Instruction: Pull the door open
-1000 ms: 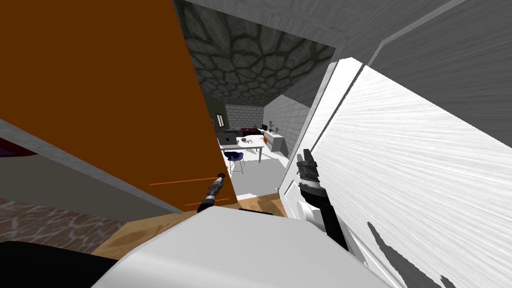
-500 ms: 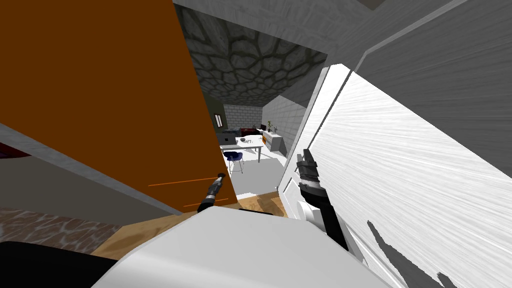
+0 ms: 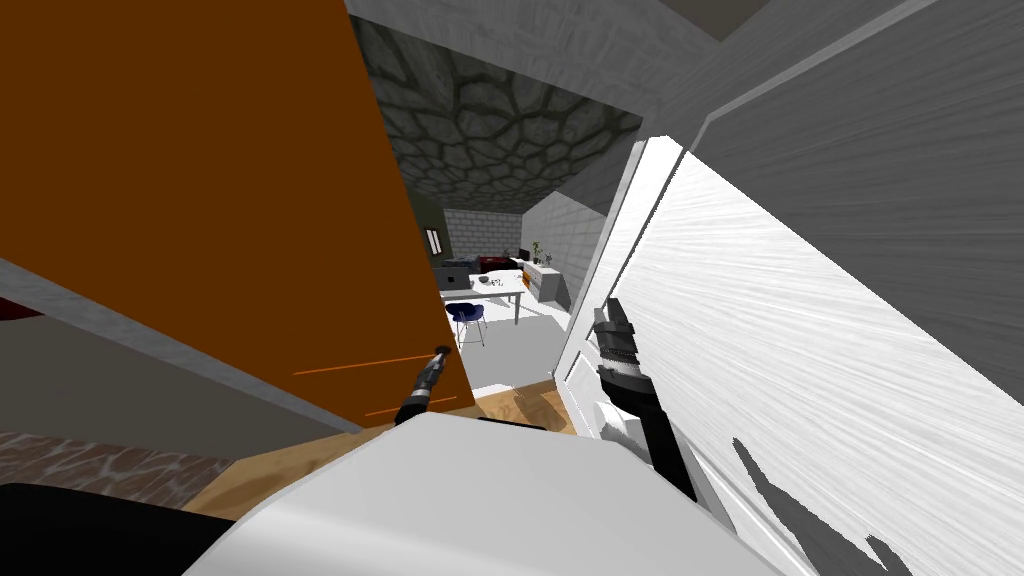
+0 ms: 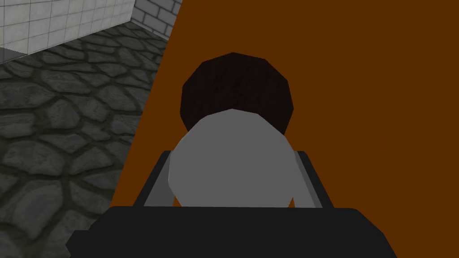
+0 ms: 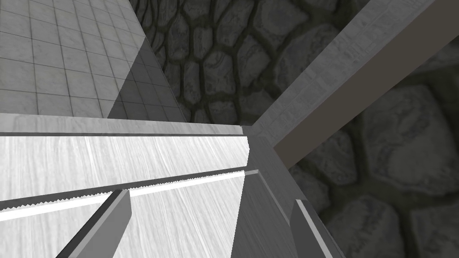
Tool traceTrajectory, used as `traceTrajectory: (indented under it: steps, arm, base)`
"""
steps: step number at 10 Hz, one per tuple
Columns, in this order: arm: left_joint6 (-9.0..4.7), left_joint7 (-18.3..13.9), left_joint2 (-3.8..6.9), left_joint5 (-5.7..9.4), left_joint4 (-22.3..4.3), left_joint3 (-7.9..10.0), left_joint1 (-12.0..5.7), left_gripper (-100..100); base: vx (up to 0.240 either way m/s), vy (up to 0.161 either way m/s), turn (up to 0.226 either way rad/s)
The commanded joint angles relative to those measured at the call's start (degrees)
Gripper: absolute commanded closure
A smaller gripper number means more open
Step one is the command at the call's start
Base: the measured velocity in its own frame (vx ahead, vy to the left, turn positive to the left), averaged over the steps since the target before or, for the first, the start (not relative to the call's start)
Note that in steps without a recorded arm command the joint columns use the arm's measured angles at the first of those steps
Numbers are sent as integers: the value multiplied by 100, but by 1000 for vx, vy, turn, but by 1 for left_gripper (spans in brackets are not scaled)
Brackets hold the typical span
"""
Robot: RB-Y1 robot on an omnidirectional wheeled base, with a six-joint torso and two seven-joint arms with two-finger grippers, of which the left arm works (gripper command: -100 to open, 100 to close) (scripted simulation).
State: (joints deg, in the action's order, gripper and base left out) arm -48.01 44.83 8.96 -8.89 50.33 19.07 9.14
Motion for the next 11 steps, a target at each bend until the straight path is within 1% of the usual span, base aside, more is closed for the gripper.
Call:
traceTrajectory:
  steps: [1, 3, 4, 5, 6, 7, 8, 9, 10, 11]
  arm:
    - [6, -185, -21, 41, -4, -42, 3, 100]
    - [6, -535, 5, 200, -20, -106, -11, 100]
    - [6, -605, 5, 200, -20, -106, -11, 100]
    - [5, -817, 19, 288, -29, -141, -19, 100]
    - [5, -961, 33, 376, -37, -176, -27, 100]
    - [5, -1056, 33, 376, -37, -176, -27, 100]
    - [5, -1246, 48, 465, -46, -211, -35, 100]
    - [5, -1281, 48, 465, -46, -211, -35, 100]
    - [5, -1502, 62, 553, -55, -247, -43, 100]
    - [5, -1642, 78, 647, -65, -284, -52, 100]
  base:
    - [-37, 15, -26]
    - [-42, 11, -49]
    - [-37, 11, -37]
    - [-38, 15, -41]
    - [-54, 25, -100]
    - [-39, 20, -42]
    - [-40, 10, -44]
    - [-29, 6, -23]
    - [-34, 5, -42]
    - [-56, 14, -81]
